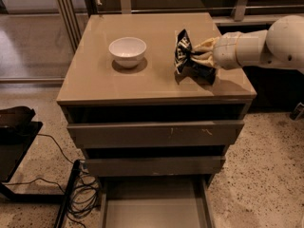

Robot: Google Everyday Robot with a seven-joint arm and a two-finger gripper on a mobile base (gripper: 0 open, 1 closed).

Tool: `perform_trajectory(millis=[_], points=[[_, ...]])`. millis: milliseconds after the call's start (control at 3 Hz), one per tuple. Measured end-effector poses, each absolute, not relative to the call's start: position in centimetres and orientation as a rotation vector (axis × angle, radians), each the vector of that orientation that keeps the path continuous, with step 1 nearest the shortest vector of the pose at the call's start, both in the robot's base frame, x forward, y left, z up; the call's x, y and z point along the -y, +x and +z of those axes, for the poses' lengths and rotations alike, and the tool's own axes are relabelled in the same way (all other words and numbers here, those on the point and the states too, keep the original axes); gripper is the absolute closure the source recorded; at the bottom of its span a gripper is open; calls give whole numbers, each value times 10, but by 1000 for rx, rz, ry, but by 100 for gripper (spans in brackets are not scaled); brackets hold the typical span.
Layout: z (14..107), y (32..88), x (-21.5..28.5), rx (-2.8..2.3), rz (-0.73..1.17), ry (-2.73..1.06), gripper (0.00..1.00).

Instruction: Pick blue chip bag from bottom drawer and place on counter

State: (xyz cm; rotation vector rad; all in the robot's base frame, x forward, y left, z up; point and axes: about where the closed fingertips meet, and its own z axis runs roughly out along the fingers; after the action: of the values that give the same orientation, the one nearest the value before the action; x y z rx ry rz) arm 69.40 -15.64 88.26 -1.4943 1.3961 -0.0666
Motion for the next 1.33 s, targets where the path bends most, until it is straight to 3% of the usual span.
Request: perform_trajectory(millis=[1000, 1333], points=[[879, 695, 156, -1398, -59, -1491, 13], [879, 695, 155, -1398, -58, -1491, 0]])
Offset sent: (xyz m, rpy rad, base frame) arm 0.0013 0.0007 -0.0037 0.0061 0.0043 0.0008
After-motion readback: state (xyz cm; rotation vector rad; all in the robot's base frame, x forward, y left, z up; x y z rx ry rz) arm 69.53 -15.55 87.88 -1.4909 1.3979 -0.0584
